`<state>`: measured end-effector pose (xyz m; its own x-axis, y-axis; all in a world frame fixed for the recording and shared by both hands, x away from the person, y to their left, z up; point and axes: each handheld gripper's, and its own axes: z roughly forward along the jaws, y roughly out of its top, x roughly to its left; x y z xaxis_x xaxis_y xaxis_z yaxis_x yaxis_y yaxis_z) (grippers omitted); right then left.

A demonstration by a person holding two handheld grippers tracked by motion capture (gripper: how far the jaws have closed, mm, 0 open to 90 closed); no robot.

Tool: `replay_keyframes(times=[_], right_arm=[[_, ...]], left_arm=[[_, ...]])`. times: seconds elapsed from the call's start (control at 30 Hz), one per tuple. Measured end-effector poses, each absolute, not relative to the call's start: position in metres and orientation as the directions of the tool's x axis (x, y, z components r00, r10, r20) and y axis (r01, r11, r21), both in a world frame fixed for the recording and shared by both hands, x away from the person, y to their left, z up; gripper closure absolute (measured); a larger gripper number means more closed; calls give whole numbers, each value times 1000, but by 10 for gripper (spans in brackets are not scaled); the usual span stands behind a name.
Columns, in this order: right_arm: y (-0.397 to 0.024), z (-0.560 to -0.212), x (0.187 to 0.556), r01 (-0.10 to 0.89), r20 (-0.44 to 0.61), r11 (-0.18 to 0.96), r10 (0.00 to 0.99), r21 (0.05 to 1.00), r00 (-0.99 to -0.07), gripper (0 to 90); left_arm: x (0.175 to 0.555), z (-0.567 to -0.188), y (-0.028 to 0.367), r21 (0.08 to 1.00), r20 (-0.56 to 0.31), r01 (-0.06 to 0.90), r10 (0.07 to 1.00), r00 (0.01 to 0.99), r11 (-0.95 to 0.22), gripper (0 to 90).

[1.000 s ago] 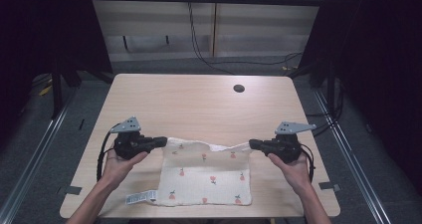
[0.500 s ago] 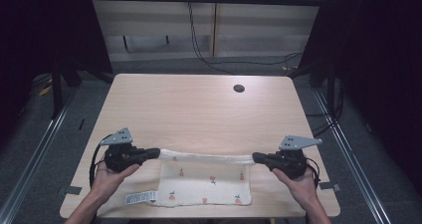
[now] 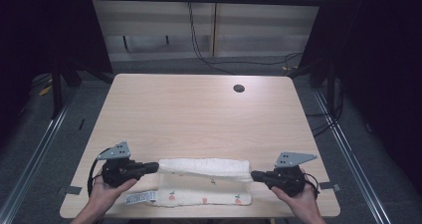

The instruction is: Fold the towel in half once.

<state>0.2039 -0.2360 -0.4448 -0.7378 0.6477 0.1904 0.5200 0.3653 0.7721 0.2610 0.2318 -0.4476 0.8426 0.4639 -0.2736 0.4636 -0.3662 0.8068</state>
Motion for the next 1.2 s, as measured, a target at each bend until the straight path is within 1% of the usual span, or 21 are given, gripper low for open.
replay_keyframes(times=[0.17, 0.27, 0.4, 0.5, 0.53, 0.57, 0.63, 0.73, 0.8, 0.83, 0.87, 0.93, 1.1, 1.2], right_arm=[[-235, -456, 198, 540, 215, 360, 646, 760, -733, 890], [-235, -463, 198, 554, 227, 364, 645, 749, -730, 889], [-234, -465, 195, 557, 230, 375, 638, 741, -735, 889], [-235, -468, 192, 561, 232, 378, 638, 737, -734, 888], [-235, -469, 191, 564, 229, 385, 640, 731, -734, 887], [-235, -471, 190, 564, 224, 397, 638, 724, -737, 887], [-235, -474, 189, 561, 206, 422, 639, 712, -741, 886], [-236, -476, 187, 568, 214, 420, 639, 707, -739, 883], [-235, -478, 187, 575, 225, 428, 631, 697, -742, 856], [-234, -479, 187, 579, 235, 430, 624, 693, -745, 813], [-231, -479, 187, 579, 232, 437, 624, 688, -746, 817], [-227, -478, 185, 565, 229, 439, 611, 698, -758, 813], [-227, -475, 186, 561, 235, 427, 606, 709, -759, 755], [-230, -473, 186, 564, 236, 412, 618, 715, -750, 715]], left_arm=[[252, -456, 235, 791, -271, 466, 454, 848, -397, 884], [247, -461, 234, 802, -266, 456, 452, 851, -386, 885], [243, -467, 230, 791, -280, 464, 439, 854, -399, 885], [239, -474, 226, 761, -276, 469, 431, 859, -447, 884], [238, -476, 225, 752, -257, 456, 425, 868, -475, 884], [238, -478, 224, 744, -256, 455, 420, 871, -489, 884], [239, -480, 222, 735, -270, 463, 412, 870, -496, 883], [236, -480, 222, 728, -265, 455, 401, 877, -512, 882], [235, -480, 222, 732, -241, 445, 414, 878, -517, 879], [235, -480, 223, 737, -241, 442, 412, 879, -511, 878], [237, -480, 223, 738, -258, 449, 405, 877, -503, 875], [238, -481, 224, 733, -259, 452, 406, 876, -509, 866], [235, -479, 224, 741, -269, 443, 380, 885, -505, 856], [236, -478, 226, 746, -278, 453, 389, 878, -488, 831]])
